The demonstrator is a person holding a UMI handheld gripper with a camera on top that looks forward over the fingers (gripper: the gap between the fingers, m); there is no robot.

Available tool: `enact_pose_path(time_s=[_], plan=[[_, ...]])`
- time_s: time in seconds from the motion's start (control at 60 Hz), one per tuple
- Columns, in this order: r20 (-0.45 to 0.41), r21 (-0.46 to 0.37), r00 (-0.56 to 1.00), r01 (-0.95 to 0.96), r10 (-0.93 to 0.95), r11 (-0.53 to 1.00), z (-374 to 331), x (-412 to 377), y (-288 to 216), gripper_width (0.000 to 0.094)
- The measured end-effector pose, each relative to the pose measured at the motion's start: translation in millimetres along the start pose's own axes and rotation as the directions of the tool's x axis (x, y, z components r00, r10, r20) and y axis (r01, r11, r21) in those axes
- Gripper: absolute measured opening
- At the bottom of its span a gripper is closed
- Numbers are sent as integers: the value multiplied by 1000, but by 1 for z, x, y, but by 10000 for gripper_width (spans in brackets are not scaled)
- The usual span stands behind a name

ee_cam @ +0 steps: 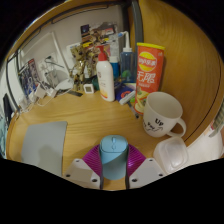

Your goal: Arrange mouse

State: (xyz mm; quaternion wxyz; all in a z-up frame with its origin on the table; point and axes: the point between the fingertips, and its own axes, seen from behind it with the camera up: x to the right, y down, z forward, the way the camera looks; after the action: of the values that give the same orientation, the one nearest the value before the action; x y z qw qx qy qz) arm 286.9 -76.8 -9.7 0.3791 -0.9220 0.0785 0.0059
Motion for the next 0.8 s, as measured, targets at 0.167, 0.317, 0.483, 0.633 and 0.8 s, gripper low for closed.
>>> enact_pose_path(time_s=[0.167, 0.317, 0.483, 0.633, 0.8], plan=[[-60, 113, 998, 16, -9, 993, -37, -24, -68, 288], [-45, 233, 999, 38, -28, 972, -78, -95, -138, 291], [27, 278, 996, 71, -82, 958, -90, -202, -158, 289], [61, 209, 987, 136, -151, 968, -61, -278, -118, 290], [56, 75, 982, 175, -180, 982, -14, -300, -47, 290]])
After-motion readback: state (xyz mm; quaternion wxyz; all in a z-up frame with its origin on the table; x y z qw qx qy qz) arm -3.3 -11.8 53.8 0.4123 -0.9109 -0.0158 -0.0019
